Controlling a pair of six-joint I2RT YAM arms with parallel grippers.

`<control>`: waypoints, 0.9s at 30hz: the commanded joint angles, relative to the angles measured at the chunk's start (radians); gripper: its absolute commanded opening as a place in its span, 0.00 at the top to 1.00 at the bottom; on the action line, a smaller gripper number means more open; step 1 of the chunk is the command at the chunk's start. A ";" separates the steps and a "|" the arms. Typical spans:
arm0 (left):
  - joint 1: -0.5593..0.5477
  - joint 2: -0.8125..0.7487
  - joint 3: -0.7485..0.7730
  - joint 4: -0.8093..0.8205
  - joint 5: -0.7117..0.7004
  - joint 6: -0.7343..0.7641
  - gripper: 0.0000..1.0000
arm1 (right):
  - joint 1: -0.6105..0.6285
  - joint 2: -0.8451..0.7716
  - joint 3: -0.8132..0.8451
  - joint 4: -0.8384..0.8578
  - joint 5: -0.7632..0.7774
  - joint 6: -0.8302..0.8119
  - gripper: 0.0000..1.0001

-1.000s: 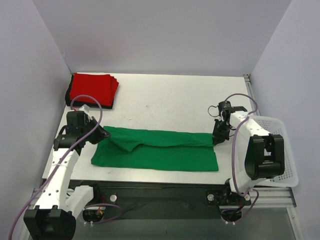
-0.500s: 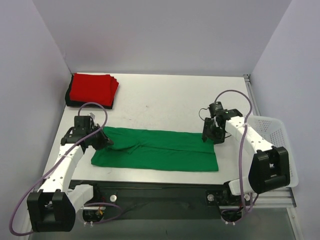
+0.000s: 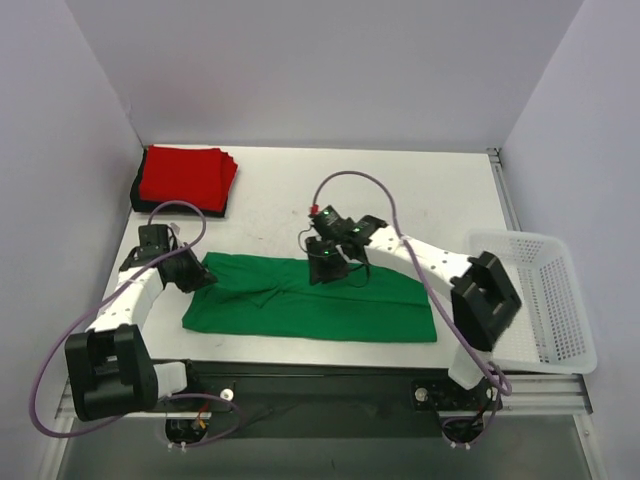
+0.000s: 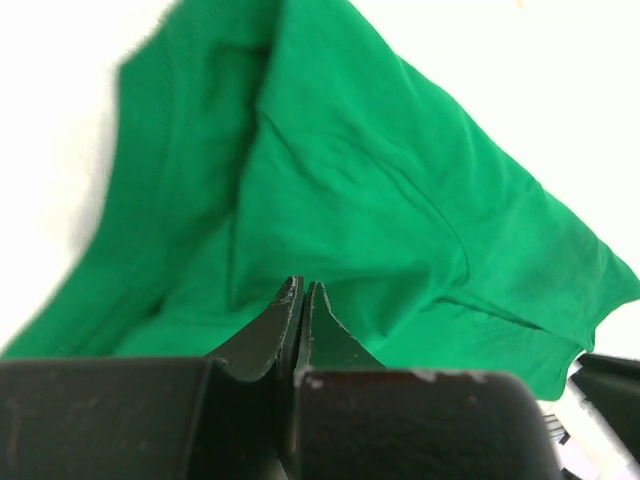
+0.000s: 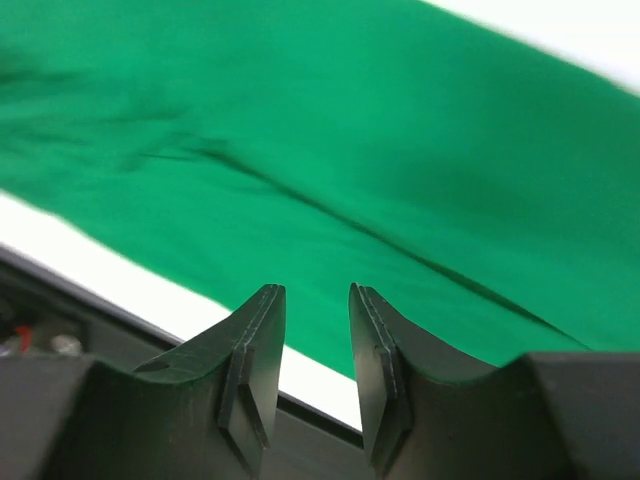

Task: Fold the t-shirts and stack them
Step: Fold the other side of the tshirt into a rectangle

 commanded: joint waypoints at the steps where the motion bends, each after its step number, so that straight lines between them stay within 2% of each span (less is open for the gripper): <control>1: 0.030 0.048 0.022 0.090 0.060 0.057 1.00 | 0.089 0.123 0.152 0.044 -0.064 0.037 0.66; 4: 0.036 0.082 0.032 0.102 0.072 0.069 1.00 | 0.157 0.237 0.273 0.052 -0.075 0.037 0.62; 8: 0.050 0.093 0.029 0.113 0.076 0.085 1.00 | 0.209 0.338 0.356 0.072 -0.084 0.046 0.61; 27: 0.073 0.068 -0.007 0.109 0.111 0.114 1.00 | 0.252 0.486 0.381 0.153 -0.046 0.076 0.58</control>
